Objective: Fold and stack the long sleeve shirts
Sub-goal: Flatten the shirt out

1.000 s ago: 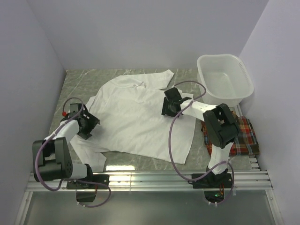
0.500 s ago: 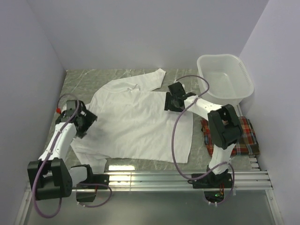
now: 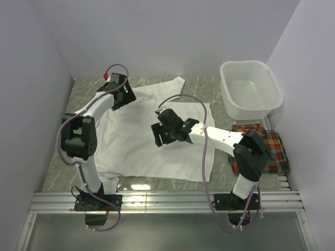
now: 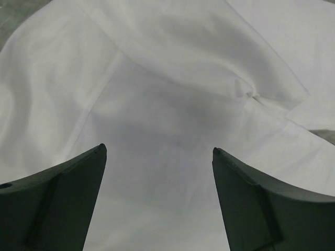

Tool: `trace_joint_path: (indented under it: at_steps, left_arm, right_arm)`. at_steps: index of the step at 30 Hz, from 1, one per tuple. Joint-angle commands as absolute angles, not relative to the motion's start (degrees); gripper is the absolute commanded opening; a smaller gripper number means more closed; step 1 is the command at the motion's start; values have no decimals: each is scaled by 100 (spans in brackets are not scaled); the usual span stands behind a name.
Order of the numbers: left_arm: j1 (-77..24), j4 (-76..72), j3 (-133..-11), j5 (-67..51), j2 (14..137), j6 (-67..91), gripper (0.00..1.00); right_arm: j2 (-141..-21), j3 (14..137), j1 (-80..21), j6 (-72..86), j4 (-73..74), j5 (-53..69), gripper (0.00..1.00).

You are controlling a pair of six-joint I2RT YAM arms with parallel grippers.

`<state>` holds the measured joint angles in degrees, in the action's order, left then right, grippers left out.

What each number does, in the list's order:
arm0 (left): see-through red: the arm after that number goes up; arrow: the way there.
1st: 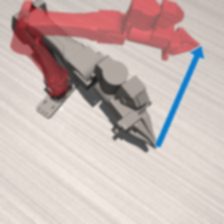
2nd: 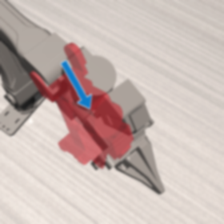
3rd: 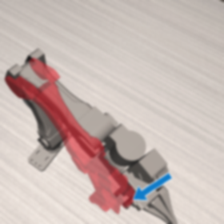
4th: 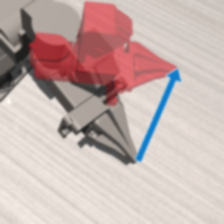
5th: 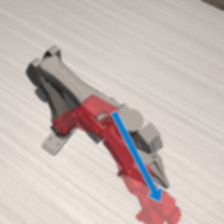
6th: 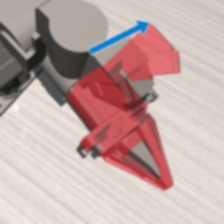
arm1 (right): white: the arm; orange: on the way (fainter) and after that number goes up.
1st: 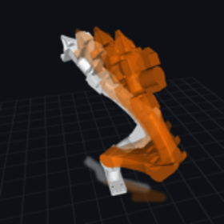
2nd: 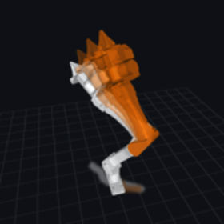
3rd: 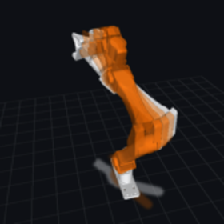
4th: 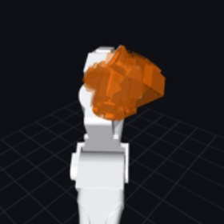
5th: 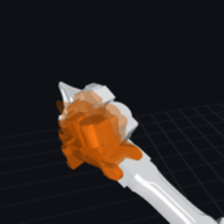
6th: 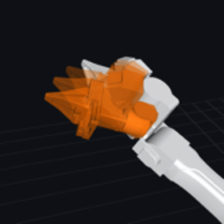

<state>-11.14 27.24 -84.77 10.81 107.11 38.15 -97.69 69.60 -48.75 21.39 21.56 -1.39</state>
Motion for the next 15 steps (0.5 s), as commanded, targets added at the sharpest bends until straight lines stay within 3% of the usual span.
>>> trace_joint_path:
  at_steps: [1, 15]
  left_arm:
    - [-1116, 2576, -9183, 1283, 11240, 3437, 88]
    - [-985, 2390, -10256, 1582, 13016, 3761, 88]
  right_arm:
    - [-9940, 6882, -5219, 1899, 2434, -79, 71]
    - [-10459, 6478, -5880, 1521, 3067, -387, 72]
